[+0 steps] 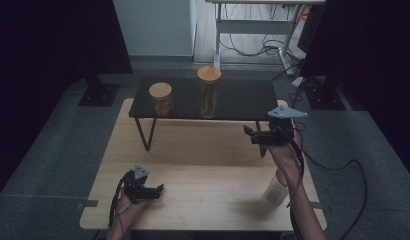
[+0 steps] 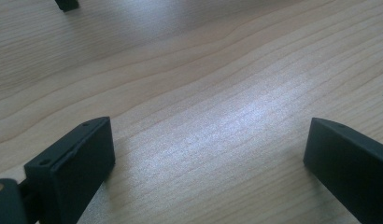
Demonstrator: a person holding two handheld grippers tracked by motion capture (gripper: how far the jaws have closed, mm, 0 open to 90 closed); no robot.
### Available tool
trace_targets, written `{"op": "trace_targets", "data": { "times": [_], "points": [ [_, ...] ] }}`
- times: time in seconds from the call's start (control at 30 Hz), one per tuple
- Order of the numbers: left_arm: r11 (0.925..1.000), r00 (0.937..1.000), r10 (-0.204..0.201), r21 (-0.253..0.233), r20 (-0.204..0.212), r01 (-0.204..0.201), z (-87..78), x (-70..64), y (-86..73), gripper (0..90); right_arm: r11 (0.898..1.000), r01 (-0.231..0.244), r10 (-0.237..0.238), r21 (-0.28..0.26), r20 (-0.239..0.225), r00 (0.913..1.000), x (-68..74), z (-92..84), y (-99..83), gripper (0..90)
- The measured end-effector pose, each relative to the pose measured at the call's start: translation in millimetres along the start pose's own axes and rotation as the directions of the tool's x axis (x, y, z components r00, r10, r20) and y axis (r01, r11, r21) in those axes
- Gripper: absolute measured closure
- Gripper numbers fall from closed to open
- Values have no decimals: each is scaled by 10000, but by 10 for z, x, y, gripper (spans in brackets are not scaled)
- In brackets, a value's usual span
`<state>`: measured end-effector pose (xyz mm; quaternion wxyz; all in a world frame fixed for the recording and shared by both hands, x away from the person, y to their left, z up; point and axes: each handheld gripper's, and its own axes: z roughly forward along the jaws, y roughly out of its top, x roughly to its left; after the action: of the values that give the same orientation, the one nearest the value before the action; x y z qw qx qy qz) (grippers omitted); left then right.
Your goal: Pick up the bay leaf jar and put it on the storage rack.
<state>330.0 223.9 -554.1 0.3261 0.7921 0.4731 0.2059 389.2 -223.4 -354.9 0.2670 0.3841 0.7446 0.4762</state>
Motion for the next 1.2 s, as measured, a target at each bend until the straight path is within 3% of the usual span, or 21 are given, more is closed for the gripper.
{"op": "trace_targets", "data": {
  "times": [0.53, 1.2],
  "points": [
    [10000, 10000, -21, 3, 7, 21, 0, -2, -1, 17, 9998, -185, 179, 87, 587, 9981, -120, -179, -243, 62],
    [10000, 10000, -23, 0, 10, 23, 0, -2, -1, 17, 9984, -521, 483, 203, 1563, 9865, -289, -401, -590, 62]
  ]
}}
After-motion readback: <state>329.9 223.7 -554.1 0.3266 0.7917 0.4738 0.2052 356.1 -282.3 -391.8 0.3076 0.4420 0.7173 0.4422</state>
